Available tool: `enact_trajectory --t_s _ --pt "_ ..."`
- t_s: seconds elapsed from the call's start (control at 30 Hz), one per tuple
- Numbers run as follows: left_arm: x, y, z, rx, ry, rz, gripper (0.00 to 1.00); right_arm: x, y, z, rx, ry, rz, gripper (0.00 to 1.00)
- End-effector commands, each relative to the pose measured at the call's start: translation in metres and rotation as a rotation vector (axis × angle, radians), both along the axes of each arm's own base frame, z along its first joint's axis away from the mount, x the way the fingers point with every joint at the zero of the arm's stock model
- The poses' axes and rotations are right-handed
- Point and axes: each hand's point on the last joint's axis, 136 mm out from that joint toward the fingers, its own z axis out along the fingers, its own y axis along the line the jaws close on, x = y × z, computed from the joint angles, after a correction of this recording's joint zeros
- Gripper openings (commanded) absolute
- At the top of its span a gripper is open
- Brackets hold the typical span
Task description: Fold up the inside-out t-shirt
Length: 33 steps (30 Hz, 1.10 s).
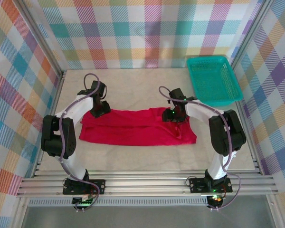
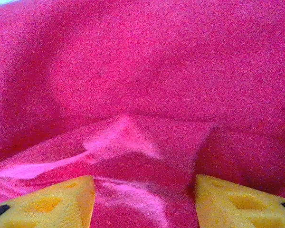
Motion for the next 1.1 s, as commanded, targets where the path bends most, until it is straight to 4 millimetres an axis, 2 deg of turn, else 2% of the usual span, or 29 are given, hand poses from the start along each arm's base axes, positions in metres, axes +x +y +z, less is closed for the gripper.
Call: enact_trajectory --t_s 0.0,0.07,0.17,0.37,0.43,0.47,0.6,0.77,0.97,1.07 --pt "0.0 -0.007 -0.003 -0.012 -0.001 -0.015 0.42 -0.016 0.012 -0.002 -0.002 0.009 0.055 0.54" --pt "0.001 -0.008 -0.003 -0.017 -0.001 -0.017 0.42 -0.017 0.009 -0.007 -0.017 0.015 0.051 0.48" --pt "0.001 -0.009 -0.002 -0.013 0.0 -0.023 0.41 -0.017 0.008 -0.008 -0.032 0.016 0.056 0.3" --pt "-0.002 -0.007 -0.001 0.004 0.002 -0.026 0.41 -0.013 0.001 -0.003 -0.095 -0.011 0.054 0.14" --pt "-0.002 -0.007 -0.002 0.003 0.003 -0.026 0.4 -0.012 -0.001 -0.002 -0.112 -0.017 0.058 0.02" --pt "-0.002 -0.007 -0.002 0.003 0.004 -0.027 0.4 -0.013 -0.001 0.0 -0.114 -0.022 0.059 0.0" --pt "-0.004 -0.007 -0.003 0.003 0.007 -0.027 0.39 -0.018 0.006 0.017 -0.108 -0.065 0.088 0.0" --pt "-0.002 -0.007 0.0 0.002 -0.002 -0.028 0.38 -0.038 0.018 0.045 -0.093 -0.131 0.15 0.0" --pt "-0.001 -0.009 -0.003 0.002 0.003 -0.027 0.38 -0.076 0.031 0.052 -0.052 -0.154 0.234 0.0" --pt "-0.002 -0.009 -0.003 0.003 0.003 -0.029 0.37 -0.089 0.038 0.056 0.002 -0.159 0.258 0.0"
